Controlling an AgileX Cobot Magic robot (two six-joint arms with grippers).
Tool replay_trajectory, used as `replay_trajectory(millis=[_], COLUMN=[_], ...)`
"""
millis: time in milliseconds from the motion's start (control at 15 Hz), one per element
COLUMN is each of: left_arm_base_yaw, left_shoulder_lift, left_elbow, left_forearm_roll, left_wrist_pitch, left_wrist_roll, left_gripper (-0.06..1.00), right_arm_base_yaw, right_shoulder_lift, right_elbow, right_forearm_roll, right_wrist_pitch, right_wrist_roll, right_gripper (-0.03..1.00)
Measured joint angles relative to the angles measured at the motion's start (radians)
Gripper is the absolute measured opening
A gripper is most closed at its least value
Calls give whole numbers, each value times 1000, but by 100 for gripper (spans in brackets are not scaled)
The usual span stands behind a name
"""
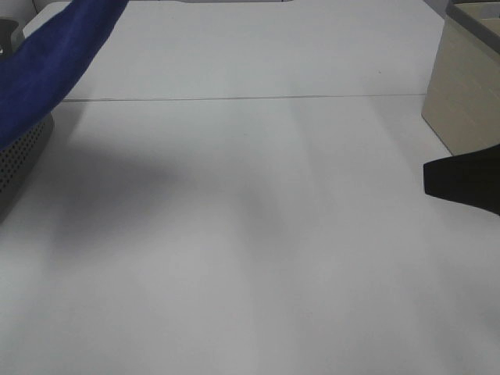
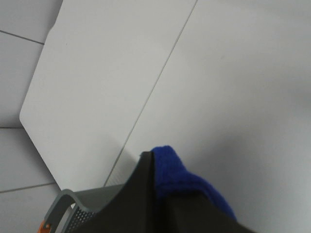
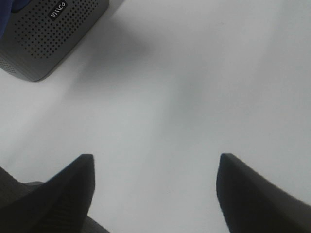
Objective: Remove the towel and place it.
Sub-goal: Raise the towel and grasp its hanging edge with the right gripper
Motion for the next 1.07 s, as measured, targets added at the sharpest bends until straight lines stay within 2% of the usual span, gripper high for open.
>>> replay_trajectory(millis=[133, 400, 600, 667, 800, 1067], left_arm_base_yaw=[-11, -11, -15, -20, -20, -19], left_shoulder_lift=[52, 118, 120, 117, 136, 231], left_elbow=[-55, -59, -167, -190, -199, -197], left_forearm_roll=[0, 12, 27, 10, -19, -8], left_wrist_pitch=[-1, 5, 12, 12, 12, 12], left_wrist_roll=[0, -6, -147, -189, -208, -209], left_gripper=[0, 0, 0, 0, 0, 0], right_arm_base_yaw=[0, 0, 0, 0, 0, 0], right_shoulder_lift=[49, 83, 83, 83, 83, 93], right_elbow=[0, 0, 0, 0, 0, 0], right_forearm_roll=[37, 152, 246, 268, 307, 468], right_wrist_pitch=[-21, -63, -71, -73, -77, -83], right_wrist_roll=[-63, -204, -293, -326, -396, -569], right_gripper=[70, 70, 70, 70, 70, 68])
